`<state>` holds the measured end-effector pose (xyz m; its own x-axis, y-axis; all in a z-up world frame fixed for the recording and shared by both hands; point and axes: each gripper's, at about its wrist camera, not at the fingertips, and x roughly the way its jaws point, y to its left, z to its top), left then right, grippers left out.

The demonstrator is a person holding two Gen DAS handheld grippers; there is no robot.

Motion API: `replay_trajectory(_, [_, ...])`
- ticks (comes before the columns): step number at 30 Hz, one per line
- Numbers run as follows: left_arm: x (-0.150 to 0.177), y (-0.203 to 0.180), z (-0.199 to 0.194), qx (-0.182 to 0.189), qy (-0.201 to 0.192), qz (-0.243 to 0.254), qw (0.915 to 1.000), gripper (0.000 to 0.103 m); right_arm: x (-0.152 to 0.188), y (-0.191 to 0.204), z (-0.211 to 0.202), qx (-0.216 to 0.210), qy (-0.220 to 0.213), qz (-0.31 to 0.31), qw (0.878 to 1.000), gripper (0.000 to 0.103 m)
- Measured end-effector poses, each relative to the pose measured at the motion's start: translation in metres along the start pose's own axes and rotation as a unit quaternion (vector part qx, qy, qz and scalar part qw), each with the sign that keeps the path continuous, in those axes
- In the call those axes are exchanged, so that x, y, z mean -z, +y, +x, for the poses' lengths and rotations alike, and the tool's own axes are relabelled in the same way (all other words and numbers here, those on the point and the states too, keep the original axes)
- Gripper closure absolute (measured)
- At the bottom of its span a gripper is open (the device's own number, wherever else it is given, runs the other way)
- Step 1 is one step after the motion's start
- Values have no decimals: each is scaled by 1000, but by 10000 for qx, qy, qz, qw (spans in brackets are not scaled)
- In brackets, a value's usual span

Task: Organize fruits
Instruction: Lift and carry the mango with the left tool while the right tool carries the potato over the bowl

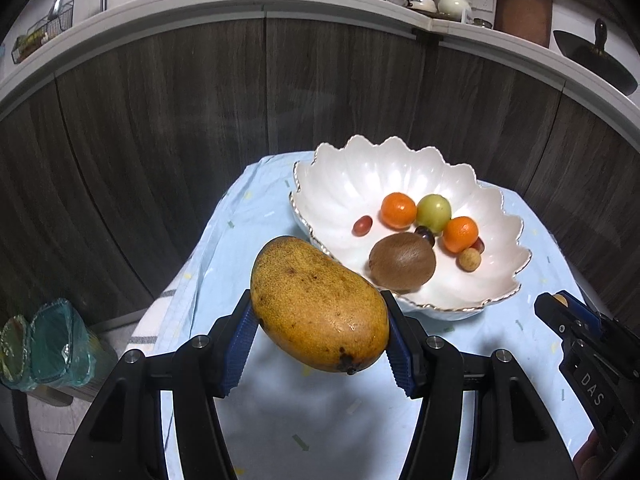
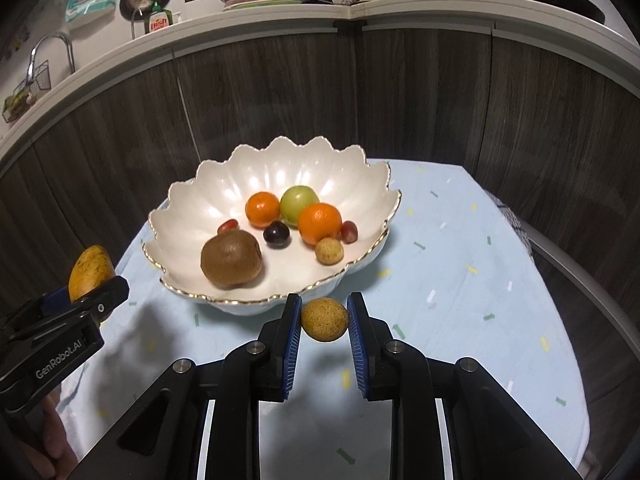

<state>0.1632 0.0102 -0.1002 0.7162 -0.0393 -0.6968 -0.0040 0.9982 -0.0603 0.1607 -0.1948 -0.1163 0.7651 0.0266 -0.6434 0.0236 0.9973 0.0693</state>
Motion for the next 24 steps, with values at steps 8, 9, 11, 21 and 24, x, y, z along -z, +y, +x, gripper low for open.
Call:
replay_trajectory(8, [-12, -9, -11, 143, -51, 51, 9999, 45, -15, -4, -8, 33, -189, 14, 9998, 78])
replay_trajectory(9, [-13, -10, -13, 160, -58, 64, 9998, 45, -17, -5, -9, 35, -212, 12, 9998, 78])
replay_trajectory(11, [-17, -13, -15, 190, -96, 119, 9997, 45, -22, -7, -11, 53, -260, 19, 9996, 78])
replay_trajectory(21, [-40, -23, -16, 265, -290, 304, 9988, 45, -47, -13, -11, 118, -470, -28, 9988, 78])
replay_trajectory(24, [-48, -24, -16, 266, -367, 333, 9984, 45, -55, -12, -10, 107, -519, -29, 9986, 78])
